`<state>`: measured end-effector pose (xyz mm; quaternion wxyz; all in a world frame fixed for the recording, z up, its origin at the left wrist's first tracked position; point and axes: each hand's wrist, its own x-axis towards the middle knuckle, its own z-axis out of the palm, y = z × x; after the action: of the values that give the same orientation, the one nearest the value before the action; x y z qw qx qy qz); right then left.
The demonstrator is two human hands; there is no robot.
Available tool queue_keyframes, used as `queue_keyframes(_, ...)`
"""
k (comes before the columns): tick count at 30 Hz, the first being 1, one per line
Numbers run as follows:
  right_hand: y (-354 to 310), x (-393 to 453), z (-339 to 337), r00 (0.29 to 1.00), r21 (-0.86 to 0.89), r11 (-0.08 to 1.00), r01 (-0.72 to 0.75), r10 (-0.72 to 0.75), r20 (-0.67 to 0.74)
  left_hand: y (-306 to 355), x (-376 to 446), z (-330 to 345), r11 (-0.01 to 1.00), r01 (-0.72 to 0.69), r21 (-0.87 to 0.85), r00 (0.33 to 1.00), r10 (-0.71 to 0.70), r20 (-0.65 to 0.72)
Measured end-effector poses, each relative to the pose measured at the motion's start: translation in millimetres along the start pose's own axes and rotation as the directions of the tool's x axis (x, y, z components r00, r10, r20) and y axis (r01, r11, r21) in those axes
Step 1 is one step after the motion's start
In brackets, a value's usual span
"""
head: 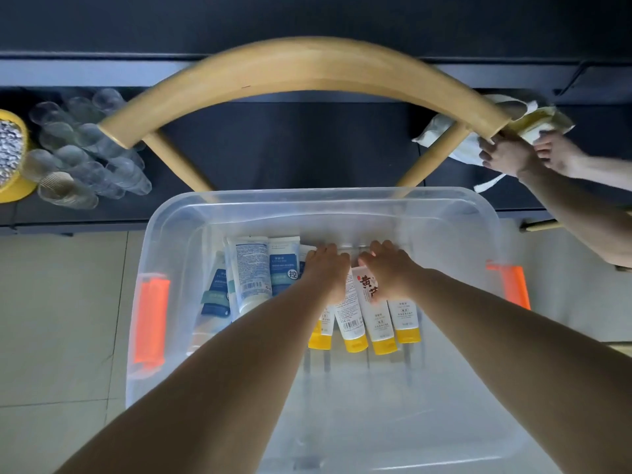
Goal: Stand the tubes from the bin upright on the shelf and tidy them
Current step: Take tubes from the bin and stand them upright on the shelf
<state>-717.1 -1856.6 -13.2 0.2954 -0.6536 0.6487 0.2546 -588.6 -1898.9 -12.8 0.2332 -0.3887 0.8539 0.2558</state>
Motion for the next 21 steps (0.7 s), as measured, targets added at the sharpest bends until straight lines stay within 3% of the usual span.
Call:
queue_keyframes(5, -6, -2, 2, 0.999, -0.016, 1.0, -0.021, 0.022, 0.042, -2, -8, -3, 1.0, -0.018, 0.005, 1.0, 0.018, 0.003)
queue_keyframes(12, 6, -33, -3, 0.994, 0.352, 0.93, -0.104, 0.085, 0.07, -3, -27, -17, 0.999, -0.027, -0.028, 0.998, 0.028, 0.05)
queue_keyframes(21, 12, -86, -9, 0.993, 0.458, 0.882, -0.108, 0.116, 0.012, -5, -60, -17, 0.993, -0.089, -0.077, 0.994, 0.093, 0.05)
